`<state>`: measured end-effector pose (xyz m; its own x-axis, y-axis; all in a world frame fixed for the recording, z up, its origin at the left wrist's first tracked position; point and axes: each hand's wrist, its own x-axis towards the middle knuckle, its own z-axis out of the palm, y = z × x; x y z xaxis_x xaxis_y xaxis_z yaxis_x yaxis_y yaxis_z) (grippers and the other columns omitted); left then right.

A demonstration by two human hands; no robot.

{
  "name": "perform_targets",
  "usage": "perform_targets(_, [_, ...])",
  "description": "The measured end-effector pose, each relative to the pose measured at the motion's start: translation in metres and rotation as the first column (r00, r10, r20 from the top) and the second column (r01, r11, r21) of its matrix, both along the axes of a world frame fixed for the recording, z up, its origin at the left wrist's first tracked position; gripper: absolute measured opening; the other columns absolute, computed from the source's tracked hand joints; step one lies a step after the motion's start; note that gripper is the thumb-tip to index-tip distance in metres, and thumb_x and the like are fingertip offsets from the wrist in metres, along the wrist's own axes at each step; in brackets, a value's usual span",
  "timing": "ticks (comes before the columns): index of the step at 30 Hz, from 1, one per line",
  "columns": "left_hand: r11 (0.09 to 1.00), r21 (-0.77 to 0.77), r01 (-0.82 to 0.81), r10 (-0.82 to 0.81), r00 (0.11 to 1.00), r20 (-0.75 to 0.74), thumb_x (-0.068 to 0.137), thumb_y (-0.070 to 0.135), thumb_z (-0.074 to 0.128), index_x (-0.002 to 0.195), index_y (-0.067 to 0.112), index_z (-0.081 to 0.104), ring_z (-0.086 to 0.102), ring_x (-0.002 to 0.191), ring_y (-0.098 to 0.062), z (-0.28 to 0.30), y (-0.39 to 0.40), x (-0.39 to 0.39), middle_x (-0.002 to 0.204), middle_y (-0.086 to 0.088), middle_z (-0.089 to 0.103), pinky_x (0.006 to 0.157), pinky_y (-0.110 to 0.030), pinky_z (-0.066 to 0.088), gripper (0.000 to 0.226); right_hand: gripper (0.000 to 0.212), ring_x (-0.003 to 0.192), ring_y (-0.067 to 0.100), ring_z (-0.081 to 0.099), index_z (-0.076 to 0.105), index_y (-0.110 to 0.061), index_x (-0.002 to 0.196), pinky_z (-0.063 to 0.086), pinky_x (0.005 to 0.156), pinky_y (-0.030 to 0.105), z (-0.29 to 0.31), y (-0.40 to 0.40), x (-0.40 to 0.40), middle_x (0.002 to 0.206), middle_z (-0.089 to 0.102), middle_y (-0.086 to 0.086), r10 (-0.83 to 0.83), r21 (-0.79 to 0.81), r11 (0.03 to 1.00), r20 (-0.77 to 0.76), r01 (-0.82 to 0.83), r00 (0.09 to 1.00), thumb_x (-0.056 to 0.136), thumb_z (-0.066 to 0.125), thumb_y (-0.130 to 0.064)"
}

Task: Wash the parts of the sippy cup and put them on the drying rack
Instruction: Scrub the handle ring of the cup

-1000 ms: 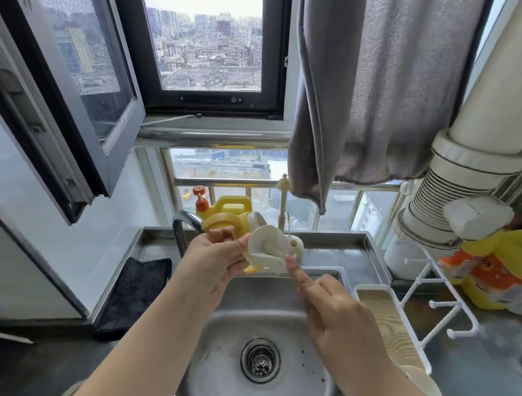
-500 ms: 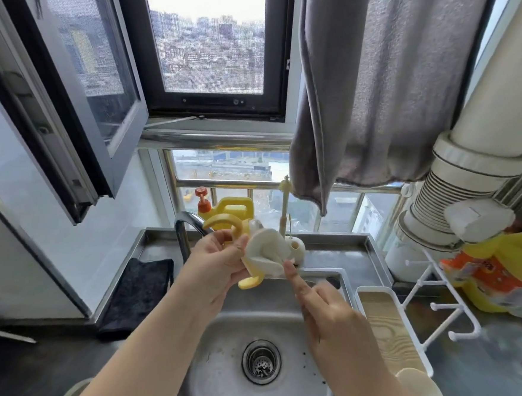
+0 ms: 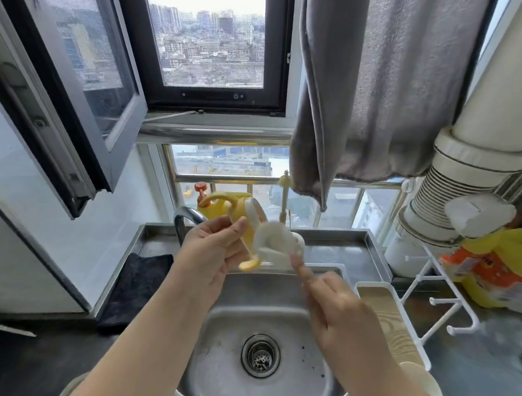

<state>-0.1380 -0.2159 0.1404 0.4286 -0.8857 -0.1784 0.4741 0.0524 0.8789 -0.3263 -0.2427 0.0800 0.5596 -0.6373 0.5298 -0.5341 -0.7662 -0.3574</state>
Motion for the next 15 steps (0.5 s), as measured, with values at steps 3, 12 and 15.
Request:
perform_targets(3, [0.998,0.051,0.035,-0.034,0.999,-0.013,0.086,0.006,0.056,0.092,0.000,0.062,0.071,0.063,-0.018,-0.005,-0.003,-0.011,0.076,-0.012,0.072,0.067,-0.032,0.058,0.010,0.059,0.046,0.008,0.039,0.040,-0.031,0.139,0.033,0.040,0.018,0.015,-0.005,0.011,0.068,0.041,-0.008,-0.055,-0.095,0.994,-0.007,0.054,0.998,0.081,0.046,-0.019])
perform_targets(12, [0.995,0.100,0.018,-0.017,1.000,-0.012,0.097,0.016,0.047,0.097,0.000,0.063,0.072,0.069,-0.022,-0.003,-0.003,0.003,0.081,-0.012,0.073,0.059,-0.034,0.060,0.023,0.073,0.050,0.007,0.019,0.034,-0.029,0.142,0.028,0.034,0.019,-0.012,0.004,0.003,0.068,0.044,-0.006,-0.088,-0.115,0.991,-0.117,0.074,0.989,0.071,0.039,-0.011])
perform_targets(15, [0.986,0.169,-0.006,0.001,1.000,0.029,0.098,0.015,0.049,0.094,-0.002,0.061,0.066,0.060,-0.020,-0.001,-0.006,-0.001,0.075,-0.012,0.067,0.044,-0.029,0.055,0.020,0.068,0.046,0.009,0.031,0.040,-0.029,0.137,0.029,0.036,0.019,-0.002,0.003,0.013,0.070,0.046,-0.006,-0.054,-0.175,0.984,-0.094,0.037,0.994,0.072,0.040,-0.010])
